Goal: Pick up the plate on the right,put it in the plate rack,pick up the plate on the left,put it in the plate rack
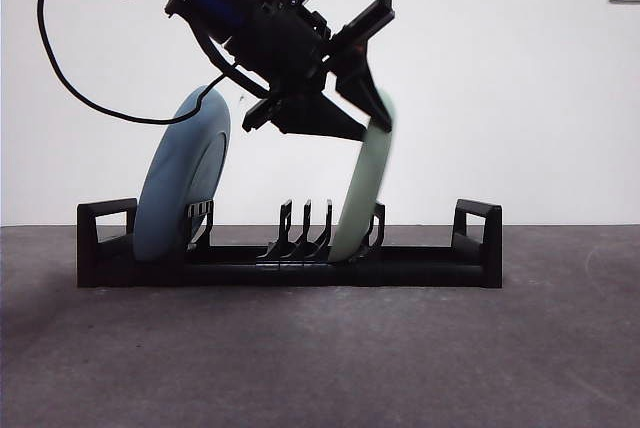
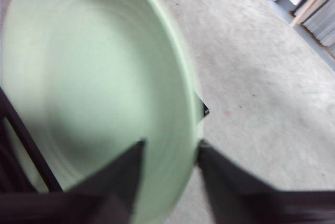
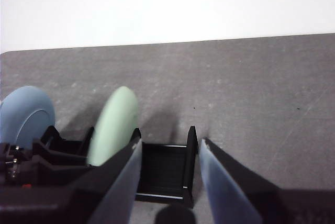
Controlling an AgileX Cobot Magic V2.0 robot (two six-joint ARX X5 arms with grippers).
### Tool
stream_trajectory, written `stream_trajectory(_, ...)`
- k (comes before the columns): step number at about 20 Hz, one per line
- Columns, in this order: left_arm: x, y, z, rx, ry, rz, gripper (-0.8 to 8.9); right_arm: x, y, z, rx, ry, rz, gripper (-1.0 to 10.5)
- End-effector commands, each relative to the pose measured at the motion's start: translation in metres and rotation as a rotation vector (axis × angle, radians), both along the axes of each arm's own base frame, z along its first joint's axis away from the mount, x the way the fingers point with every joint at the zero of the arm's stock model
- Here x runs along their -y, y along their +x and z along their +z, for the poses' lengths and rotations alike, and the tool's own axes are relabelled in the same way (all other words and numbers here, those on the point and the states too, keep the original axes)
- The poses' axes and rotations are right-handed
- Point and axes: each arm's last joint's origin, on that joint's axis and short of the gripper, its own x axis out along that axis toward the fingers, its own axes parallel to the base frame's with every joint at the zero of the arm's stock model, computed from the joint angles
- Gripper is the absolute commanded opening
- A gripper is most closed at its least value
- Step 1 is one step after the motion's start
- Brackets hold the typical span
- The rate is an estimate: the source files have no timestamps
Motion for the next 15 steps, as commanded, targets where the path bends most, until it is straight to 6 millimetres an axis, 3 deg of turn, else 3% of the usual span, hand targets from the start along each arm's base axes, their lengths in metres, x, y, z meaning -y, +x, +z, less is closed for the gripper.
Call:
stream_trajectory(1,-0.003,-0.007,0.011,0.023,0.003,-0.016,2.94,0.0,0.0,-0.002,-0.018,-0.011,0.004,1.9)
stream_trajectory(6,-0.019,-0.028,0.053,0.169,0.037,-0.065,2.94,-0.001,-0.004,-0.009,-0.084,-0.064,0.1,1.9)
stream_trajectory(13,-0.057,-0.075,0.115,0.398,0.147,-0.02,2.74,0.0,-0.008,-0.017,-0.153,-0.168,0.17,1.8)
stream_trajectory(14,-0.066,-0.086,0.124,0.428,0.19,0.004,1.82,0.0,-0.008,-0.018,-0.157,-0.183,0.176,1.4)
stream_trajectory(15,-0.075,-0.096,0.131,0.449,0.233,0.018,-0.02,0.0,-0.008,-0.018,-0.156,-0.199,0.185,0.5)
